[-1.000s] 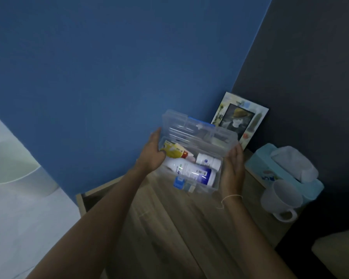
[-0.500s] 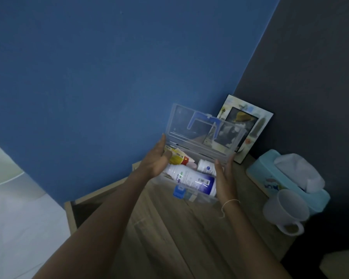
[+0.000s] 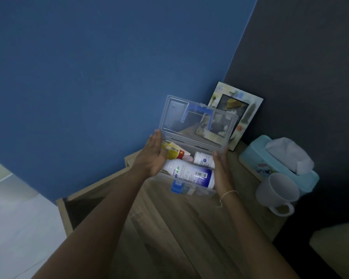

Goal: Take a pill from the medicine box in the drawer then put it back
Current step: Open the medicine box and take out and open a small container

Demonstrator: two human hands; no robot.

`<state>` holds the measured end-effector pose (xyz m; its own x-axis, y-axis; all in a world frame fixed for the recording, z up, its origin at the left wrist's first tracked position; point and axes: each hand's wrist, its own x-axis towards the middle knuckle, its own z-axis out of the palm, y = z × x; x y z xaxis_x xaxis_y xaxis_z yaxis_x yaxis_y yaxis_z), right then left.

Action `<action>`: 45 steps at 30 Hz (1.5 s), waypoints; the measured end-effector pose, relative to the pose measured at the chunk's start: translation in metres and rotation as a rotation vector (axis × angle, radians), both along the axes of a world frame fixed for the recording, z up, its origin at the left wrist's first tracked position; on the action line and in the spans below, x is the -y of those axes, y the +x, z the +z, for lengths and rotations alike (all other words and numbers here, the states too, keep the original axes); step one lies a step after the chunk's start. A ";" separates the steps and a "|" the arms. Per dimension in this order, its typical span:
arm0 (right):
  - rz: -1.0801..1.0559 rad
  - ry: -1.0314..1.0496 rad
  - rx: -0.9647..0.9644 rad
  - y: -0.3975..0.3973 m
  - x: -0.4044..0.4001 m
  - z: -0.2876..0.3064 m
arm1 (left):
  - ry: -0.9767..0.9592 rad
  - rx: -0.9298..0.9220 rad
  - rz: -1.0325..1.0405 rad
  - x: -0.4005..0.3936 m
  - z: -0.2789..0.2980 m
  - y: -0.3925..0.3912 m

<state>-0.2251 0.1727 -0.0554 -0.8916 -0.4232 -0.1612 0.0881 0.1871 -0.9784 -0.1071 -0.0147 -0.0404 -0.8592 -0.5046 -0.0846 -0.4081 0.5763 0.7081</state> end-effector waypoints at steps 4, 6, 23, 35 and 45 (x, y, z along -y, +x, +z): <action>-0.004 0.004 -0.011 0.001 -0.001 0.001 | -0.028 0.005 -0.011 0.000 -0.002 0.000; -0.006 0.016 -0.027 0.003 -0.002 0.004 | -0.033 0.002 -0.010 0.000 -0.001 0.001; -0.018 0.364 -0.435 0.087 -0.077 -0.014 | -0.339 -0.194 -0.006 -0.046 0.015 0.057; 0.258 0.577 -0.655 0.028 -0.033 0.024 | -0.349 -0.096 -0.119 -0.043 0.063 -0.016; 0.270 0.546 -0.481 0.015 -0.047 0.005 | -0.208 0.181 -0.268 -0.034 0.049 -0.055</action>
<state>-0.2105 0.2197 -0.0502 -0.7936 -0.6076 -0.0309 -0.4402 0.6086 -0.6602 -0.1623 0.0190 0.0084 -0.9437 -0.2863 -0.1659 -0.3308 0.8035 0.4949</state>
